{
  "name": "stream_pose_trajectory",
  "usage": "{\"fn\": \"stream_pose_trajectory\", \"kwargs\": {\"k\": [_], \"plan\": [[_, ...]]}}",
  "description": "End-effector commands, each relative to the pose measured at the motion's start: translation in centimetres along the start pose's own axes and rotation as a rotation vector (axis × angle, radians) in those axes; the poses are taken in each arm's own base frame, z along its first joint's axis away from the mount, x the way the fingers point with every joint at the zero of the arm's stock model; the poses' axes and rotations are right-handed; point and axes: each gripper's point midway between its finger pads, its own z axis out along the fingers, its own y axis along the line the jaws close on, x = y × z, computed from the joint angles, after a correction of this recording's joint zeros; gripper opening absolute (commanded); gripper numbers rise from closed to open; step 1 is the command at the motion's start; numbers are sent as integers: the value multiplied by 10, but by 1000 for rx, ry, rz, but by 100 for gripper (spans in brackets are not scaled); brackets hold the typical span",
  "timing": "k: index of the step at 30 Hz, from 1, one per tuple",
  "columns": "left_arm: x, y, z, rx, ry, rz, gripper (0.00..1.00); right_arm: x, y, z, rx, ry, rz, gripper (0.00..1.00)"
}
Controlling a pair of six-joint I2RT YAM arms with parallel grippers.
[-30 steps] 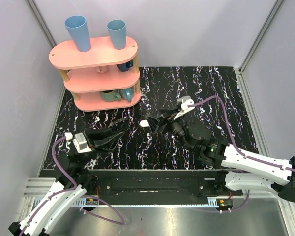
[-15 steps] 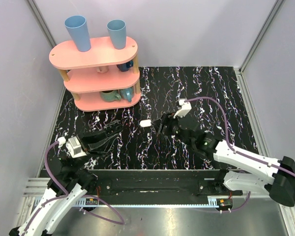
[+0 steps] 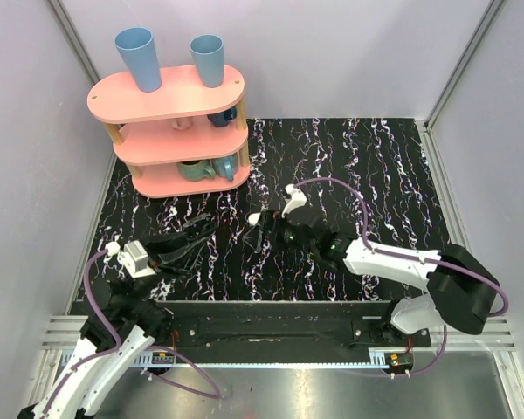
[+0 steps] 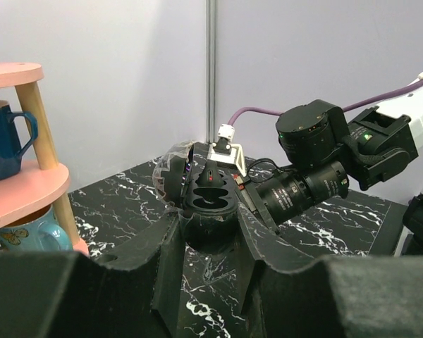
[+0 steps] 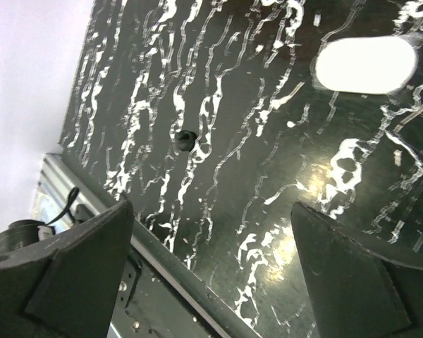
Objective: Insert the wireless bluetooth earbuds into the charging case
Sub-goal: Move the left earbud to the center of the board.
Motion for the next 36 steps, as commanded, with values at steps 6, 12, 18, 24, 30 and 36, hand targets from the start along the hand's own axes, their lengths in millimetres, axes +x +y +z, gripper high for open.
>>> {"fn": "stream_pose_trajectory", "kwargs": {"k": [6, 12, 18, 24, 30, 36], "plan": [[-49, 1, -21, -46, -156, 60, 0, -18, 58, 31, -290, 59, 167, 100], [-53, 4, -24, -72, -177, 64, 0, 0, 58, 65, -298, 166, 179, 100], [-51, 7, -27, -90, -167, 63, 0, 0, 52, 74, -295, 138, 140, 97], [-51, 8, -27, -94, -166, 58, 0, 4, 45, 79, -235, 161, 107, 88], [-49, 9, -27, -99, -161, 55, 0, 20, 50, 91, -210, 203, 72, 75], [-50, 9, -28, -103, -161, 56, 0, 34, 51, 110, -184, 228, 68, 67]]}}
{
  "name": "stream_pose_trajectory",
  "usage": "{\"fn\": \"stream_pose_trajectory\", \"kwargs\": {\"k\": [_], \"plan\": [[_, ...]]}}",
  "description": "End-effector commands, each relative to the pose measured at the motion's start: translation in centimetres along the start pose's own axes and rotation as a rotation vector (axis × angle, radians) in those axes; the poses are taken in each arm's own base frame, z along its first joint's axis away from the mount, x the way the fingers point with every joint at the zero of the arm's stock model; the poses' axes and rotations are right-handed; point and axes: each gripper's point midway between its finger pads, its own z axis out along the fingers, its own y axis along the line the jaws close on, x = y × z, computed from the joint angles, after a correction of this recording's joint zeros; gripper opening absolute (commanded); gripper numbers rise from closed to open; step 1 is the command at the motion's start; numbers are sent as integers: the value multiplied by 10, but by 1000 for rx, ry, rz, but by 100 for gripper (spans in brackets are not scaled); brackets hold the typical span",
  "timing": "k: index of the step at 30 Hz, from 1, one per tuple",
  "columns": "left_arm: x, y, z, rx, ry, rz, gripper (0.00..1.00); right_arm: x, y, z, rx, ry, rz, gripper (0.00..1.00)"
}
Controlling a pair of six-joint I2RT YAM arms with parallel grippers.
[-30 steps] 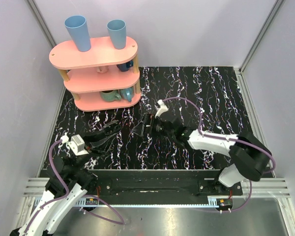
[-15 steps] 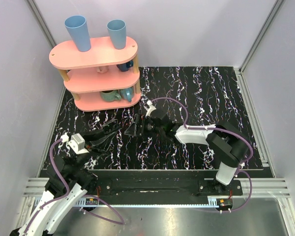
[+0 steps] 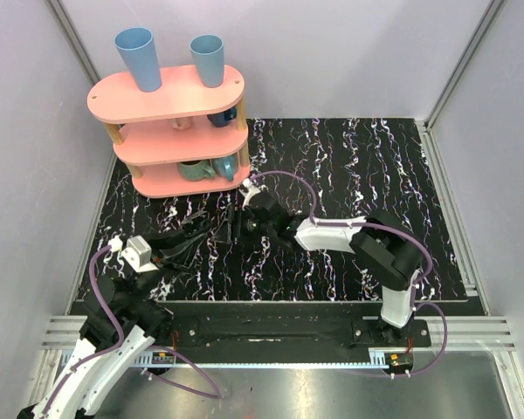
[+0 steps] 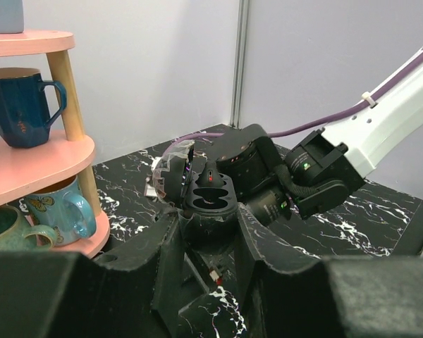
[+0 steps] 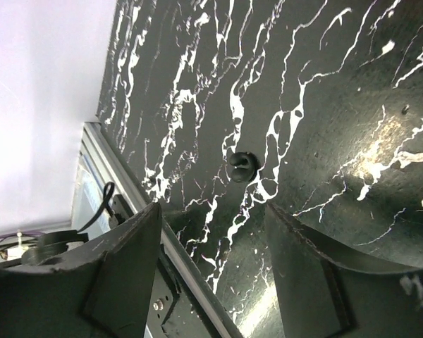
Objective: Insert the wireless bluetooth earbuds into the charging case
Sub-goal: Move the left earbud to the center of the board.
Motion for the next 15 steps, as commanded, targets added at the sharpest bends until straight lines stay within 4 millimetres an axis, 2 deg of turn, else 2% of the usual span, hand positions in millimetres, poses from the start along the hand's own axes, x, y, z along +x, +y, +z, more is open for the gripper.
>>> {"fn": "stream_pose_trajectory", "kwargs": {"k": [1, 4, 10, 15], "plan": [[-63, -6, -29, -3, -226, 41, 0, 2, 2, 15, 16, 1, -23, 66], [-63, -5, -29, -8, -222, 41, 0, 2, -2, 21, 40, -18, -23, 66], [-63, -5, -29, -11, -222, 42, 0, 18, -1, 42, 41, 1, -13, 62], [-63, -6, -29, -6, -223, 41, 0, 25, -11, 55, 70, 16, -26, 60]]}}
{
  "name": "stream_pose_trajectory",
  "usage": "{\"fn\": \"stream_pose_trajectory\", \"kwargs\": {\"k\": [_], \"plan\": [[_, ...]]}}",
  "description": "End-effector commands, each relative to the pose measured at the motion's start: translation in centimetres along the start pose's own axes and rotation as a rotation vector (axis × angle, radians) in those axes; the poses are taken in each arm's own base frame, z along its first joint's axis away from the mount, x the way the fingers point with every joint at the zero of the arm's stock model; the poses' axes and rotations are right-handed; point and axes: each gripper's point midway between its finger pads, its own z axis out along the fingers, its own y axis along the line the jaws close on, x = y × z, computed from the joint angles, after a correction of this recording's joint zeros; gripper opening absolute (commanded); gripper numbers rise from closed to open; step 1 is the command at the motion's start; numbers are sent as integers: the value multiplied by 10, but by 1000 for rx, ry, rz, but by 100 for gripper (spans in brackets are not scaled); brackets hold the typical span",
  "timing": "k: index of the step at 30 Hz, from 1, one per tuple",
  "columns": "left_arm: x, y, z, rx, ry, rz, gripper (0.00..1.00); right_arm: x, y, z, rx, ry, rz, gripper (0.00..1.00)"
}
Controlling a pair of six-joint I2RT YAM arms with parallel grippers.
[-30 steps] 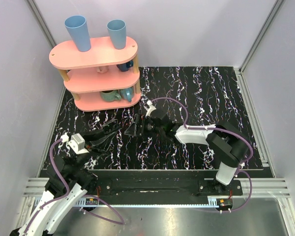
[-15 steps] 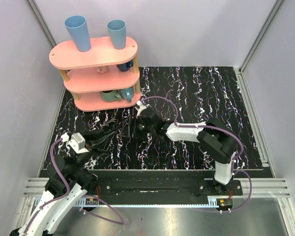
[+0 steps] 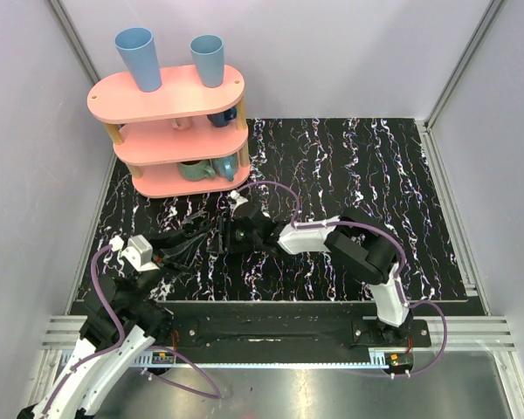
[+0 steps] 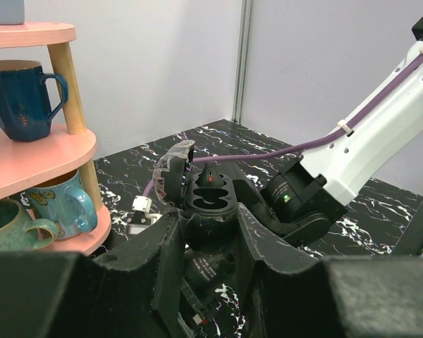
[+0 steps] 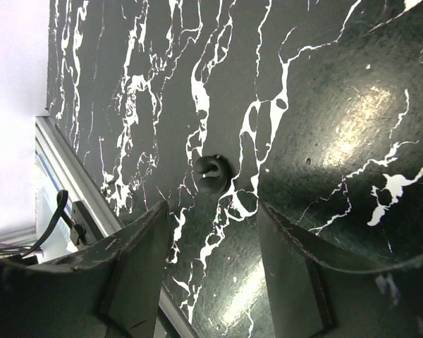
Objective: Insert the wireless bluetooth earbuds into the charging case
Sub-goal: Move the left earbud to the center of the board.
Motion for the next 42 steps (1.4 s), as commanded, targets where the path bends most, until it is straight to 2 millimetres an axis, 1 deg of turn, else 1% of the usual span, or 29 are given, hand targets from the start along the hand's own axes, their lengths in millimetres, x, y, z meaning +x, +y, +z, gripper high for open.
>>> {"fn": "stream_pose_trajectory", "kwargs": {"k": [1, 2, 4, 9, 10, 11, 17, 20, 21, 27, 30, 35, 42], "plan": [[-67, -8, -29, 7, -241, 42, 0, -15, 13, 12, -13, -54, -25, 59], [-66, -8, -29, 6, -239, 42, 0, -14, 9, 14, -3, -54, -28, 59], [-66, -8, -29, 6, -239, 42, 0, -15, 9, 16, -3, -54, -37, 57], [-67, -9, -29, 11, -240, 40, 0, -9, 0, 25, 20, -38, -44, 54], [-67, -8, -29, 8, -241, 40, 0, -8, 0, 27, 21, -36, -43, 54], [-66, -9, -29, 12, -239, 40, 0, -4, -3, 29, 24, -24, -42, 53], [-65, -8, -29, 7, -238, 41, 0, 6, -3, 36, 35, -2, -51, 50], [-66, -8, -29, 8, -241, 43, 0, 13, -6, 40, 41, 14, -59, 47], [-66, -7, -28, 5, -241, 44, 0, 15, -4, 40, 38, 18, -61, 47], [-64, -8, -27, 8, -236, 40, 0, 29, -11, 44, 73, 47, -86, 44], [-64, -7, -27, 5, -231, 41, 0, 31, -16, 45, 94, 51, -91, 44], [-63, -7, -26, 5, -228, 36, 0, 31, -18, 44, 103, 50, -101, 40], [-61, -7, -23, 9, -222, 35, 0, 31, -16, 44, 100, 54, -107, 35]]}}
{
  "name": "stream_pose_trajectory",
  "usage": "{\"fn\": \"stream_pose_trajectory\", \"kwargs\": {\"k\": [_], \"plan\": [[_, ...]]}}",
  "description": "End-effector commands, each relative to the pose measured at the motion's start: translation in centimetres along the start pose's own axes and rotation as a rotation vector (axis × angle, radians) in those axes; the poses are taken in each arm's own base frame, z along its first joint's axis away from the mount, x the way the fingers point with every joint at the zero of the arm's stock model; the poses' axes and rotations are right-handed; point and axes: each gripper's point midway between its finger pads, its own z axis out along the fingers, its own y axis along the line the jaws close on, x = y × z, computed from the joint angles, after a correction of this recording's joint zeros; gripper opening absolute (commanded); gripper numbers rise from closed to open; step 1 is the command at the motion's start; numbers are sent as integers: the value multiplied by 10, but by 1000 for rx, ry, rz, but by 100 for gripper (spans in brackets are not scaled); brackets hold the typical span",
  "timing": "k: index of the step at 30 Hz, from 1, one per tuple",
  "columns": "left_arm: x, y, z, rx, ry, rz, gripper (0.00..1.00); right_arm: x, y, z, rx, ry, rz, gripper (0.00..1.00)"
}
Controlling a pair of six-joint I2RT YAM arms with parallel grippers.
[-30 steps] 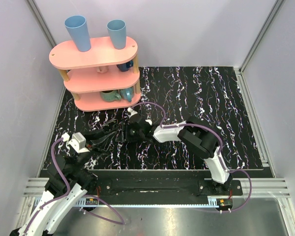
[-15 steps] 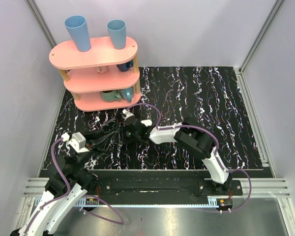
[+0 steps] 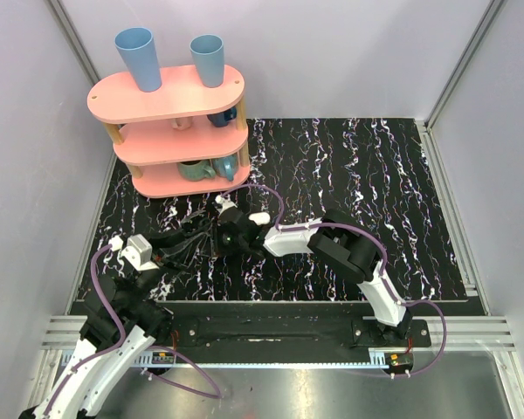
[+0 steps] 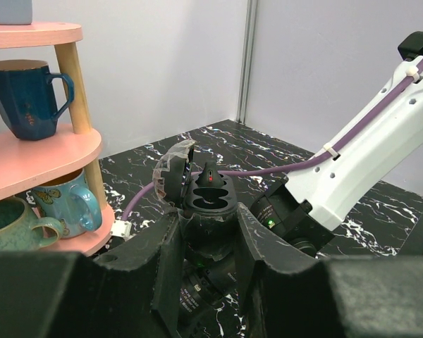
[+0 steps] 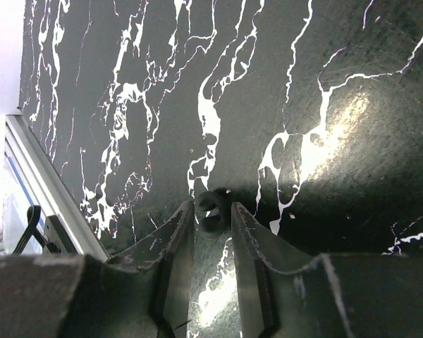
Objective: Insert the wireless bluetooth earbuds into the charging case
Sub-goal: Move the left earbud to the center of the board.
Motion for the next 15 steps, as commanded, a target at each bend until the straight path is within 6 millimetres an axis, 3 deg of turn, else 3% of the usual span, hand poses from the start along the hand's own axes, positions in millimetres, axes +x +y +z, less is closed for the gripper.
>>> {"fn": "stream_pose_trajectory", "kwargs": {"k": [1, 15], "plan": [[-60, -10, -23, 25, -218, 29, 0, 17, -19, 4, 76, 43, -24, 35], [-59, -10, -22, 25, -214, 28, 0, 16, -8, 2, 43, 43, -56, 30]]}}
